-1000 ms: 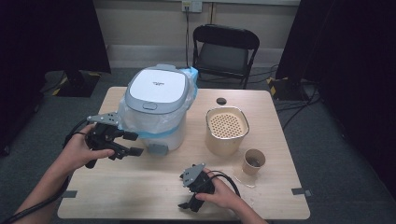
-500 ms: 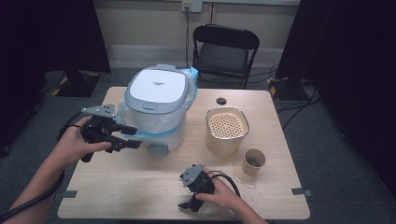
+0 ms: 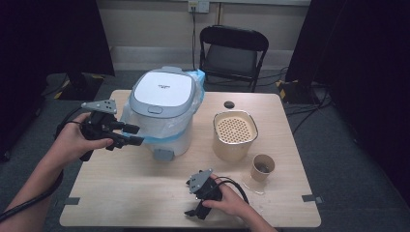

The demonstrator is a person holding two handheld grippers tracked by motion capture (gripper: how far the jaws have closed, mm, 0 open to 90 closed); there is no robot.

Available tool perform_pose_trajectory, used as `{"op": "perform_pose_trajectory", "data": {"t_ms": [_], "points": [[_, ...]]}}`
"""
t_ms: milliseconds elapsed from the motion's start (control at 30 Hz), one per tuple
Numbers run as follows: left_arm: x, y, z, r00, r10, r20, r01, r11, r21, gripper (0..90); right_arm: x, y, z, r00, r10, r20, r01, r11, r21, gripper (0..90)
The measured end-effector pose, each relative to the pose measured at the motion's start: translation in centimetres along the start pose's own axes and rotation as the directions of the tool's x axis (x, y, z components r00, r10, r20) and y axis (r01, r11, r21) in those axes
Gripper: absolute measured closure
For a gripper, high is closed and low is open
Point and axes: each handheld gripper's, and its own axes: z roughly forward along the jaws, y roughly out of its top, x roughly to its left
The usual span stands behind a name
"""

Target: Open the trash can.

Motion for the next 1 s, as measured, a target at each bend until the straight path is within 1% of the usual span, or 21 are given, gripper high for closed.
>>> {"op": "perform_pose_trajectory", "data": {"t_ms": [133, 167, 267, 300, 333, 467, 533, 600, 667, 700, 833, 867, 967, 1000], "points": [[-0.1, 0.4, -0.1, 1.0, -0.002, -0.005, 0.003, 1.0, 0.004, 50.2, 0.0, 0.0, 0.0, 1.0, -0.002, 0.0, 0.002, 1.0, -0.001, 0.0], [0.0, 0.7, -0.2, 1.0, 0.003, -0.008, -0.003, 1.0, 0.008, 51.0, 0.0, 0.0, 0.0, 1.0, 0.005, 0.002, -0.005, 1.0, 0.002, 0.0], [-0.1, 1.0, -0.4, 0.9999, 0.001, -0.011, -0.001, 1.0, 0.005, 51.3, 0.0, 0.0, 0.0, 1.0, 0.002, 0.0, -0.002, 1.0, -0.001, 0.0], [0.0, 1.2, -0.5, 0.9999, 0.003, -0.01, -0.003, 1.0, 0.009, 53.2, 0.0, 0.0, 0.0, 1.0, 0.002, -0.002, -0.002, 1.0, 0.001, 0.0], [0.0, 1.2, -0.5, 0.9999, 0.003, -0.01, -0.003, 1.0, 0.009, 53.2, 0.0, 0.0, 0.0, 1.0, 0.002, -0.002, -0.002, 1.0, 0.001, 0.0], [0.0, 1.8, -0.8, 0.9999, -0.008, -0.01, 0.008, 1.0, 0.0, 54.8, 0.0, 0.0, 0.0, 1.0, 0.004, -0.002, -0.004, 1.0, 0.001, 0.0], [0.0, 2.0, -0.9, 0.9999, -0.012, -0.012, 0.012, 0.9999, 0.01, 56.0, 0.0, 0.0, 0.0, 1.0, -0.001, 0.0, 0.001, 1.0, -0.002, 0.0], [0.0, 2.1, -1.0, 0.9998, -0.014, -0.014, 0.014, 0.9999, 0.009, 56.4, 0.0, 0.0, 0.0, 1.0, -0.001, 0.0, 0.001, 1.0, -0.001, 0.0], [0.0, 2.4, -1.1, 0.9996, -0.018, -0.021, 0.018, 0.9998, 0.011, 56.7, 0.0, 0.0, 0.0, 1.0, 0.0, -0.002, 0.0, 1.0, 0.0, 0.0], [0.1, 2.8, -1.1, 0.9995, -0.019, -0.024, 0.019, 0.9998, 0.003, 57.5, 0.0, 0.0, 0.0, 1.0, 0.004, -0.002, -0.004, 1.0, 0.002, 0.0], [0.1, 3.5, -1.3, 0.9995, -0.014, -0.027, 0.014, 0.9999, 0.003, 59.3, 0.0, 0.0, 0.0, 1.0, 0.004, -0.002, -0.004, 1.0, 0.002, 0.0], [0.2, 3.7, -1.4, 0.9995, -0.007, -0.032, 0.008, 1.0, 0.001, 59.6, 0.0, 0.0, 0.0, 1.0, -0.003, 0.0, 0.003, 1.0, -0.001, 0.0], [0.3, 4.0, -1.2, 0.9993, -0.015, -0.034, 0.015, 0.9999, 0.003, 62.3, 0.0, 0.0, 0.0, 1.0, 0.001, -0.002, -0.001, 1.0, 0.0, 0.0], [0.4, 4.1, -1.2, 0.9991, -0.013, -0.04, 0.013, 0.9999, 0.008, 62.7, 0.0, 0.0, 0.0, 1.0, 0.0, 0.0, 0.0, 1.0, -0.001, 0.0]]}}
